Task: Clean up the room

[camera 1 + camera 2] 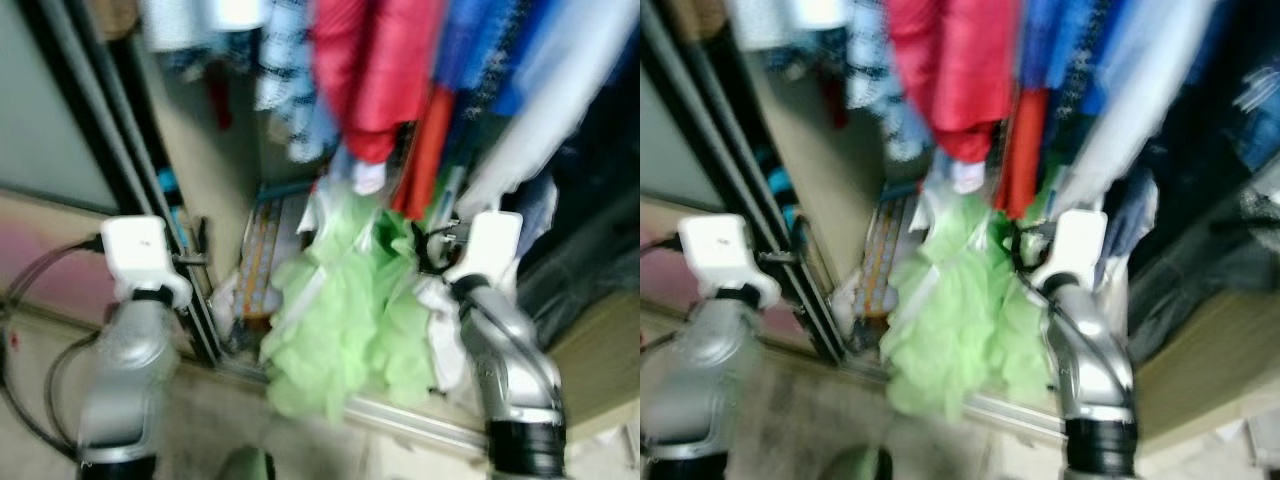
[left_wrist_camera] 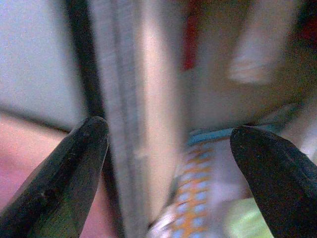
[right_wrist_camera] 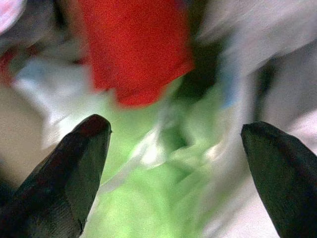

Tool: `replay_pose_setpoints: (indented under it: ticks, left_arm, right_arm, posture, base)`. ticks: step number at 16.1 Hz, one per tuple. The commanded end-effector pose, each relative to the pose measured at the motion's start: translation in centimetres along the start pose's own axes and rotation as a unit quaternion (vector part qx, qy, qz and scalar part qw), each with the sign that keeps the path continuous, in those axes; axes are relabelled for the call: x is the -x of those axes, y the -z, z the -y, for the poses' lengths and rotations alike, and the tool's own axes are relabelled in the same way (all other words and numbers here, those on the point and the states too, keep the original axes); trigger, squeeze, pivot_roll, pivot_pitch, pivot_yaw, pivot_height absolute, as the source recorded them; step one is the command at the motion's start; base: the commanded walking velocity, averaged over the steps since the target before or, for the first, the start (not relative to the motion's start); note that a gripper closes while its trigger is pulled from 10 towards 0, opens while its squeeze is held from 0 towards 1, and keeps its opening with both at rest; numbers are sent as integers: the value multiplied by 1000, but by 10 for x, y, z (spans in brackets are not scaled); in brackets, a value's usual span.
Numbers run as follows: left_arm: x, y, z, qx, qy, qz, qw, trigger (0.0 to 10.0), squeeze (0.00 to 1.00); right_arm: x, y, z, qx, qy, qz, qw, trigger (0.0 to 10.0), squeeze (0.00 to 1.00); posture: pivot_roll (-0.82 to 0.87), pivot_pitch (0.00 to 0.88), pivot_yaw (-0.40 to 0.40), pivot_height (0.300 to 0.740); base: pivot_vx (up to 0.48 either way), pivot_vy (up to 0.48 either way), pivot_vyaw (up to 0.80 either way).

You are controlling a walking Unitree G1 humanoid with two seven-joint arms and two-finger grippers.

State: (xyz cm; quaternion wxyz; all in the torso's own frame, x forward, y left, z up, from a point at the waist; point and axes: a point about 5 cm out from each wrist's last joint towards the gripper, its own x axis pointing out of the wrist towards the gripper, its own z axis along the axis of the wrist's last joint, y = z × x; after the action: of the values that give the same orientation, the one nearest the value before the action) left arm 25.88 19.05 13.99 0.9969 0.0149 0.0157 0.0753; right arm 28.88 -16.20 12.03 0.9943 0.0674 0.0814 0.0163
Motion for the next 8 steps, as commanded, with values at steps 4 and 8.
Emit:
replay_pose_setpoints:
  ticks: [4,8]
  left_arm:
    - [-2,-6,7,26,24,5,999,10000,0]
    - [-6,-5,4,28,11,12,999,10000,0]
  right_arm:
    - [-6,-9,7,3,5,8,1000,10000,0]
    - [-14,-14,-6,5,-16,23,1000,10000,0]
  posture:
    - [-84,0,-4,740]
    - [-72,0,-29,740]
  base:
    - [0,0,800]
    - [0,0,800]
